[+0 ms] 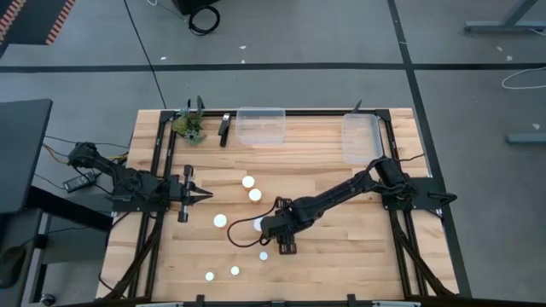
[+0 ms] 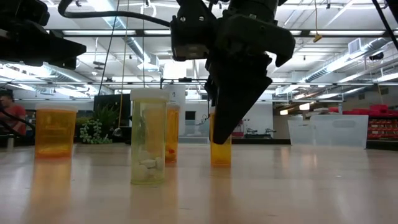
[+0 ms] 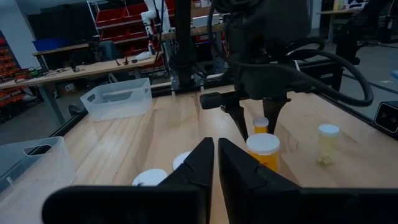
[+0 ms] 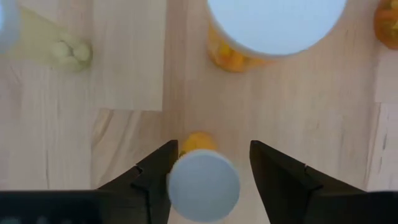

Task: Pick and place medicine bottles into bin by pill shape (circle, oval)
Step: Put the top small orange pill bottle into the right transparent bin

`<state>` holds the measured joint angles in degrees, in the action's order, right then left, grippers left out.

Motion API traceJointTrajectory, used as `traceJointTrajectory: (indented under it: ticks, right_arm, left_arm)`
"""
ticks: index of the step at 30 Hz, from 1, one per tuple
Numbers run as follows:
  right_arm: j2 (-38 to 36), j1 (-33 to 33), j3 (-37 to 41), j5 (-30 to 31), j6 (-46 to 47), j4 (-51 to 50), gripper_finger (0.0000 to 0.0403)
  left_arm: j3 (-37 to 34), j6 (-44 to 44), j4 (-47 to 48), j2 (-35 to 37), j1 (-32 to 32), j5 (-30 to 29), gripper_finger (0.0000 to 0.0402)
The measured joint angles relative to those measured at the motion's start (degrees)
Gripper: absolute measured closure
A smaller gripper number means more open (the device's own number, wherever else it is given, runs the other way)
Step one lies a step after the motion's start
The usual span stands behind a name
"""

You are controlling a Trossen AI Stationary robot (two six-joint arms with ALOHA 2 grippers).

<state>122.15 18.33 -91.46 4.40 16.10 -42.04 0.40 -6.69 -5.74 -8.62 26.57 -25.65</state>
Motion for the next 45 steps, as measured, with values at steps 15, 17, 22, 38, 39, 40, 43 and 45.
traceJointTrajectory:
  ticks: [15,17,22,38,39,40,43,45]
  right_arm:
    - [0.0,-0.94,0.0,-0.02,0.43,-0.41,0.029]
    - [0.0,-1.08,-0.02,-0.02,0.42,-0.79,0.0288]
    - [-0.36,-1.31,-0.49,0.0,0.42,-3.57,0.0278]
    - [-10.19,-3.08,-1.01,6.73,-0.2,-13.7,0.0279]
    - [-10.88,-3.31,-1.01,7.25,-0.18,-14.23,0.028]
    - [-11.59,-3.56,-1.01,7.91,-0.1,-14.82,0.0281]
    - [-13.08,-4.44,-1.0,9.18,0.12,-16.48,0.0281]
    - [-13.92,-5.07,-0.98,9.59,-0.02,-17.26,0.028]
  left_arm:
    - [0.0,0.01,0.0,0.0,0.0,0.0,0.0373]
    - [0.0,0.01,0.0,0.0,0.01,0.0,0.0371]
    - [0.0,0.0,0.0,0.0,0.01,0.0,0.0363]
    - [0.0,-0.01,-0.15,0.0,0.02,0.01,0.0368]
    - [0.0,0.0,-0.15,0.0,0.0,0.0,0.0366]
    - [0.0,0.01,-0.15,0.0,-0.01,0.0,0.0364]
    - [0.0,0.02,-0.15,0.0,0.0,0.0,0.0362]
    - [0.0,0.0,-0.15,0.0,0.0,0.0,0.0361]
